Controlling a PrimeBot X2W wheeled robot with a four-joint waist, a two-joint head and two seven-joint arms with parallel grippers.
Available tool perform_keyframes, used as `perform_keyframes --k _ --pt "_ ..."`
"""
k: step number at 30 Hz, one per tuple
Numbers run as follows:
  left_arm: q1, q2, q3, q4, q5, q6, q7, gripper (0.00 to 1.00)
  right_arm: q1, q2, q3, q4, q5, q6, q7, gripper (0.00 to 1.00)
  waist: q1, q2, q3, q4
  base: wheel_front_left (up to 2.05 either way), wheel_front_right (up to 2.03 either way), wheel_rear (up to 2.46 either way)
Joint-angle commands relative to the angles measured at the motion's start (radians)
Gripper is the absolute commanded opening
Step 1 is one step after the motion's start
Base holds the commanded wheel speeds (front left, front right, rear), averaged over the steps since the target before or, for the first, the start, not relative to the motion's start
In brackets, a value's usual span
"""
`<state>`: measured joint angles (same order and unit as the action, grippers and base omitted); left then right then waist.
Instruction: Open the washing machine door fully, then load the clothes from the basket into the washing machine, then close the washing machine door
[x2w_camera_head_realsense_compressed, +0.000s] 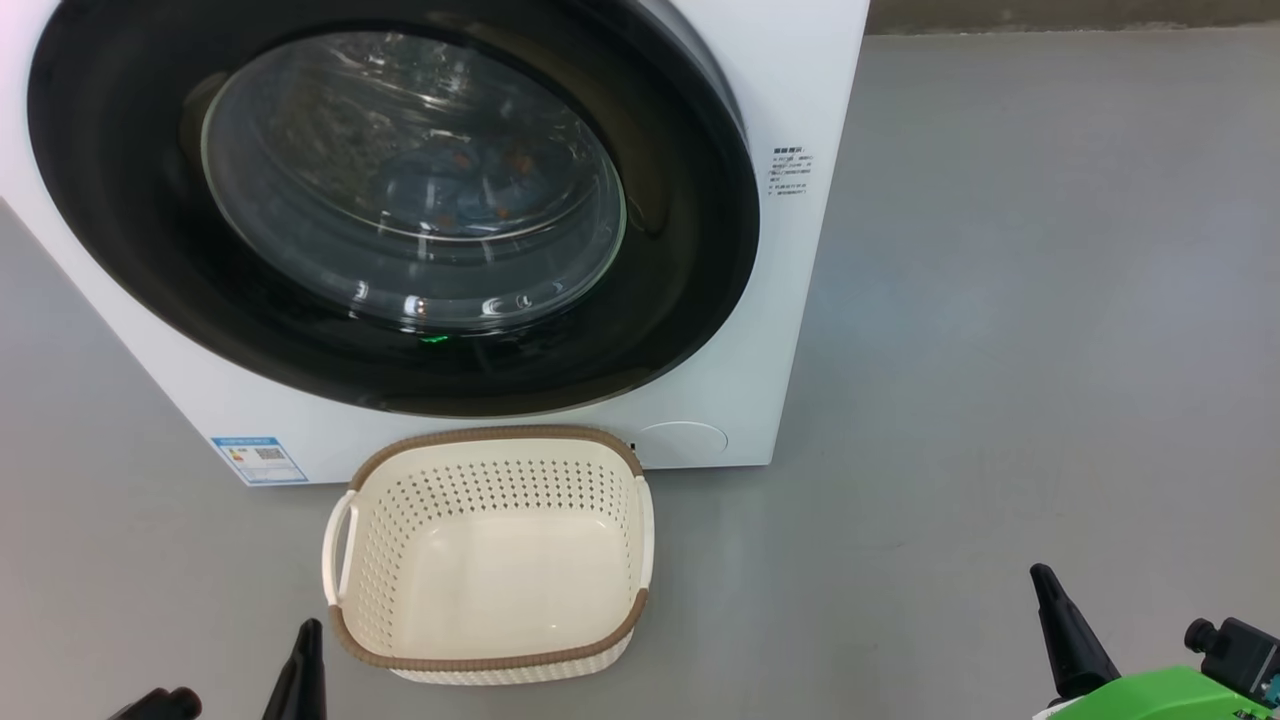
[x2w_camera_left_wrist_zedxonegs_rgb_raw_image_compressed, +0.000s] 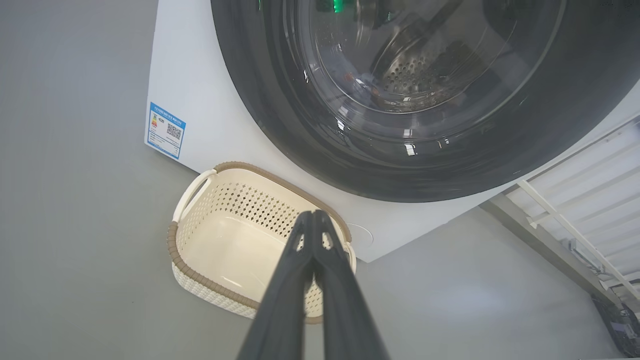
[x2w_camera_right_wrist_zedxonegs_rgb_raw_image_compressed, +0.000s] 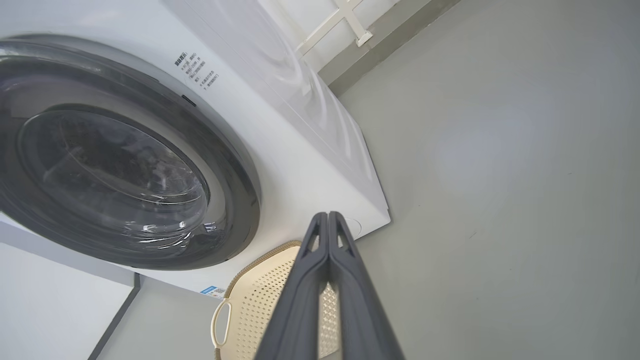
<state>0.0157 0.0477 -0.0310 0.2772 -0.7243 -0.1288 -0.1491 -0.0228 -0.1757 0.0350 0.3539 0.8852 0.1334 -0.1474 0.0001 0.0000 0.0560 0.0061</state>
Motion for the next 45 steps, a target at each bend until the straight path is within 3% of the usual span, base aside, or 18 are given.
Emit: perform_keyframes --k 1,45 --pt "-0.042 0.016 0.019 -0.023 -0.027 -0.001 0.005 0.00 -0.035 -0.004 -0.006 -0.029 0.024 -0.001 0.008 0.00 0.0000 0.0000 -0.001 0.000 0.00 0.00 0.00" --pt "-0.084 0.016 0.075 -0.028 -0.485 -0.001 0.132 0.00 -0.061 0.061 -0.077 -0.071 0.394 -0.002 0.138 0.00 0.0000 0.0000 -0.028 -0.003 0.00 0.00 0.00"
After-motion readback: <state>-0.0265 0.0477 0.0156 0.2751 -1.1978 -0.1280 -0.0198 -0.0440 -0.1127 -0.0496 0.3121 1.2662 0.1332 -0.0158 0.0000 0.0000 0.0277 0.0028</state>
